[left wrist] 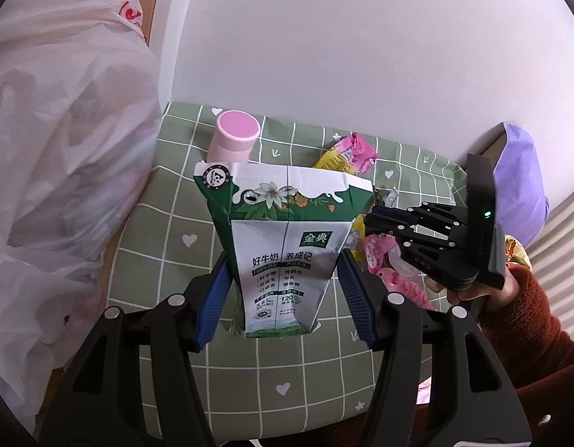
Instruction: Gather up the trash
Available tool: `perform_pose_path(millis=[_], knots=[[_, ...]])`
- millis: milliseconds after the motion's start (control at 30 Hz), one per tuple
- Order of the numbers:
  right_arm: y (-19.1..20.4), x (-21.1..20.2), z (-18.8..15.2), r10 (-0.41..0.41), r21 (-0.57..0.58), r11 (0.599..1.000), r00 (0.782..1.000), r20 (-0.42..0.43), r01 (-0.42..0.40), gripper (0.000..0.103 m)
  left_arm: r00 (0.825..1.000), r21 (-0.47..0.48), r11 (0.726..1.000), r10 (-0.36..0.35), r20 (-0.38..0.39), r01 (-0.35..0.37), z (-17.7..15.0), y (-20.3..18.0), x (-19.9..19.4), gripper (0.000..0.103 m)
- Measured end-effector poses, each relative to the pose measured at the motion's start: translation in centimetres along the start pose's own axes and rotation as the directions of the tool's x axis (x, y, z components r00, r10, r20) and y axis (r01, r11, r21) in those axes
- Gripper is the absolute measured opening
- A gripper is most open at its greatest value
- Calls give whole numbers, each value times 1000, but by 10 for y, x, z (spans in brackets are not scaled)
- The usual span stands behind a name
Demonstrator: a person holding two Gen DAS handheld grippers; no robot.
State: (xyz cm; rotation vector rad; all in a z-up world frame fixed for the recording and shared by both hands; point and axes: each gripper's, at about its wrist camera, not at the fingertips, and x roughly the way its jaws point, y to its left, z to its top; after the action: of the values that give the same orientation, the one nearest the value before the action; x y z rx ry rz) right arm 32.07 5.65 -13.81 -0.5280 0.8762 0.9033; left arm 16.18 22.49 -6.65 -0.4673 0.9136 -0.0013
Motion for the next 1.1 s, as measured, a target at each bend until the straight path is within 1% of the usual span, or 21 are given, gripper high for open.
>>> perform_pose_path(millis=[33, 67, 100, 133, 200, 267, 367, 467, 567, 600, 667, 700, 733, 767, 800, 867, 900, 967, 1067, 1100], knots=[[-5, -5, -3, 30, 32, 999, 999, 23, -31, 21, 1000, 3, 1000, 1, -1, -1, 0, -1, 0, 54], [-7, -7, -4, 48, 58, 997, 998, 38, -50, 33, 1000, 4, 1000, -1, -1, 1, 0, -2, 0, 54], [-16, -15, -6, 62, 91, 994, 997, 54, -67, 47, 1000, 5, 1000, -5, -1, 5, -1, -3, 0, 54], [-22, -19, -7, 68, 118, 990, 995, 69, -76, 52, 1000, 7, 1000, -6, -1, 6, -1, -4, 0, 54], [-37, -21, -7, 85, 182, 978, 992, 90, -101, 52, 1000, 9, 1000, -6, -2, 6, -3, -5, 1, 54], [-47, -19, -3, 118, 244, 959, 986, 121, -145, 52, 1000, 10, 1000, -6, -3, 6, -4, -6, 1, 54], [-56, -8, 6, 163, 334, 920, 974, 157, -207, 52, 1000, 7, 1000, -5, -1, 5, -4, -6, 0, 54], [-63, 10, 14, 129, 449, 876, 982, 136, -177, 53, 1000, -1, 1000, -2, 4, 2, -3, -4, -1, 54], [-74, 30, 23, 92, 580, 800, 986, 140, -156, 53, 1000, -10, 1000, 1, 8, -1, -2, 0, -1, 54], [-78, 37, 26, 70, 618, 774, 989, 134, -138, 53, 1000, -12, 1000, 2, 10, -2, -1, 0, -1, 54], [-83, 52, 30, -8, 685, 726, 995, 96, -60, 53, 1000, -14, 1000, 4, 13, -4, 0, 2, -1, 54], [-84, 57, 32, -24, 703, 710, 997, 78, -38, 48, 1000, -15, 1000, 6, 17, -6, 0, 3, -1, 54], [-85, 62, 34, -21, 712, 701, 997, 78, -41, 39, 1000, -14, 1000, 9, 21, -9, 1, 3, -2, 54], [-84, 64, 35, 0, 705, 705, 994, 105, -75, 26, 1000, -12, 1000, 13, 26, -13, 1, 4, -3, 54], [-81, 64, 38, 7, 689, 720, 994, 113, -84, 20, 999, -10, 1000, 18, 34, -18, 1, 4, -5, 54], [-77, 50, 40, -3, 652, 752, 988, 152, -98, 14, 998, -9, 1000, 20, 55, -19, 2, 4, -9, 54], [-74, 37, 40, -8, 628, 771, 985, 174, -105, 12, 998, -9, 1000, 16, 62, -16, 3, 4, -10, 54], [-67, 11, 38, -19, 592, 797, 974, 224, -121, 11, 996, -3, 1000, 7, 84, -7, 8, 1, -13, 54], [-53, -43, 32, -73, 521, 847, 950, 303, -101, 11, 993, 18, 1000, -11, 120, 9, 18, -8, -19, 54], [-50, -57, 29, -85, 505, 858, 944, 320, -94, 11, 991, 29, 999, -24, 134, 21, 23, -14, -21, 54]])
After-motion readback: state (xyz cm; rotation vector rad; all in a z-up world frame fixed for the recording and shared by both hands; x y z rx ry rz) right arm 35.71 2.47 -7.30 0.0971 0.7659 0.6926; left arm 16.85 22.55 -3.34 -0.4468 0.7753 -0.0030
